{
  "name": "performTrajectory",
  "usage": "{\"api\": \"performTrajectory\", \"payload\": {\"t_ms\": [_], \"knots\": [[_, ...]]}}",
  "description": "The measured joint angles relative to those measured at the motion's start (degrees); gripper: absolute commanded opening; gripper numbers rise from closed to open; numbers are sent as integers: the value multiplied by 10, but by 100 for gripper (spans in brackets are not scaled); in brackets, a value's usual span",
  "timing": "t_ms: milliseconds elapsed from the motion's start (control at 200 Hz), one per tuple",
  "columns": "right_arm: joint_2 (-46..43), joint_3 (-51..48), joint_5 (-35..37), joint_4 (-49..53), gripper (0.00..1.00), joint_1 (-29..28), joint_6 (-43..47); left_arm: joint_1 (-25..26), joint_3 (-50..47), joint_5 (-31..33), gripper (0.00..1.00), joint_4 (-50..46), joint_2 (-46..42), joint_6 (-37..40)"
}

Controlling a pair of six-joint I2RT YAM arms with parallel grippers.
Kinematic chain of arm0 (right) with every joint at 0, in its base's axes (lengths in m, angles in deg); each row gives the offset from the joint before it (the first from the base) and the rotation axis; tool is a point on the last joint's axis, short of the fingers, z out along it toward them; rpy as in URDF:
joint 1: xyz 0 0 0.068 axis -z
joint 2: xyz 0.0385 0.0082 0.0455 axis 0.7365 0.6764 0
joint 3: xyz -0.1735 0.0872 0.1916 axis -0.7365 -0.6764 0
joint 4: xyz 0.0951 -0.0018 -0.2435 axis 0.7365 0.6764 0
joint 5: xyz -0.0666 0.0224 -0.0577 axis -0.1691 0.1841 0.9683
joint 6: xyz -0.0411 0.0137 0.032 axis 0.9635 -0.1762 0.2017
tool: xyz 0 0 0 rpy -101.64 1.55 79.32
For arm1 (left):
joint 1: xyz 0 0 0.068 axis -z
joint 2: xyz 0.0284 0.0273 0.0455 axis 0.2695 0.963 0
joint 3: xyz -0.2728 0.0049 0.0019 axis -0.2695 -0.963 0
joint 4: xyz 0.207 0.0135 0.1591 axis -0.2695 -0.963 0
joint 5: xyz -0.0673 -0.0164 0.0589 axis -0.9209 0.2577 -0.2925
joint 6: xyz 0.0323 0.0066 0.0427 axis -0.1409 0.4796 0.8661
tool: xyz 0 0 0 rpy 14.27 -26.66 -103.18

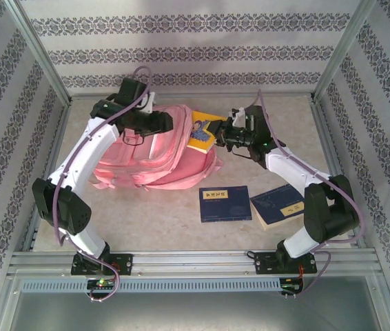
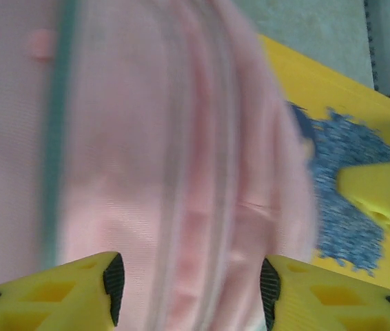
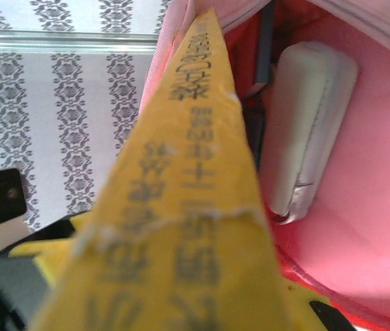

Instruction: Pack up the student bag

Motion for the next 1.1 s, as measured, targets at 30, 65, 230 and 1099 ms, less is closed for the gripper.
{"api": "performTrajectory", "payload": {"t_ms": [30, 65, 230, 1099], "knots": [[0, -2, 0, -5, 0, -3, -5, 17, 14, 10, 60, -7, 0, 0], [0, -6, 0, -12, 0, -8, -10, 34, 28, 18, 61, -14, 0, 0], [0, -14, 0, -23, 0, -24, -23, 81, 79, 54, 63, -57, 8, 9], [0, -33, -9, -70, 0, -42, -50, 148, 167, 307, 0, -205, 140, 69]]}}
